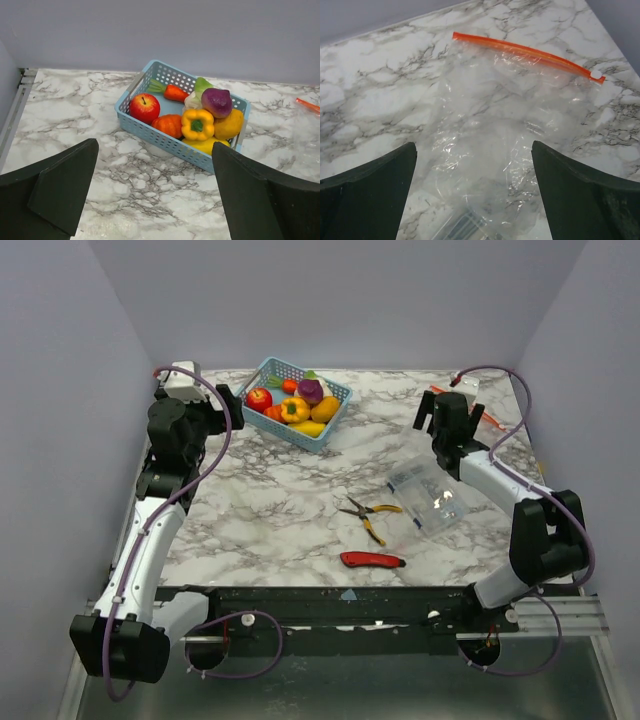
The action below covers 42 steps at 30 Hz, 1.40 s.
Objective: Place the food in the zip-top bag and seal the zipper
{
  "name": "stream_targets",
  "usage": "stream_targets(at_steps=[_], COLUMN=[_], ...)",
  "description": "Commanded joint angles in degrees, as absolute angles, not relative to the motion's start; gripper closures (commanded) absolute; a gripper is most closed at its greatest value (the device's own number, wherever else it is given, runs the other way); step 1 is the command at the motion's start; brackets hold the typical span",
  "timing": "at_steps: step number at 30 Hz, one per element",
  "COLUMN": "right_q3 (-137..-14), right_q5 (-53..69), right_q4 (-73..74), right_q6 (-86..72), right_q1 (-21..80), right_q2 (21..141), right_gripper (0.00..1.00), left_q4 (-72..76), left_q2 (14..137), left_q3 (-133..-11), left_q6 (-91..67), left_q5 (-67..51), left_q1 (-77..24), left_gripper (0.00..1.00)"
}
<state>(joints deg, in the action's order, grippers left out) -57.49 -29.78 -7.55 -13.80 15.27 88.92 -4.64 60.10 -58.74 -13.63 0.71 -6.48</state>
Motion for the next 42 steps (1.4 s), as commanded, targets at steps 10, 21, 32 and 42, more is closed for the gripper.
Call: stream_targets(at_steps=[10,21,32,42], right_q3=[-63.0,-81.7,-107.0,-113.5], right_q5=[-28.5,3.8,20.9,26.0], right_q4=[-12.8,-2.2,12.7,14.5], right_q6=[-17.4,-14.8,-15.8,-10.6], right_q1=[4.3,-10.0,-15.3,-15.7], right_q2=[95.9,111.7,131.4,138.3], right_gripper=[0.00,0.00,0.00,0.01], left_q4=[-2.5,-3.0,-2.9,-4.2], left_q2=[58.8,62.0,65.1,68.2], left_q3=[-59.9,-60.6,-61.9,-63.5], left_q6=[-11.8,-13.2,-16.1,-17.5], left_q5=[-8.2,-16.8,-24.6,-27.3], left_q1=[-7.1,-8.3,-8.3,-10.0], left_gripper=[0.01,0.01,0.01,0.01])
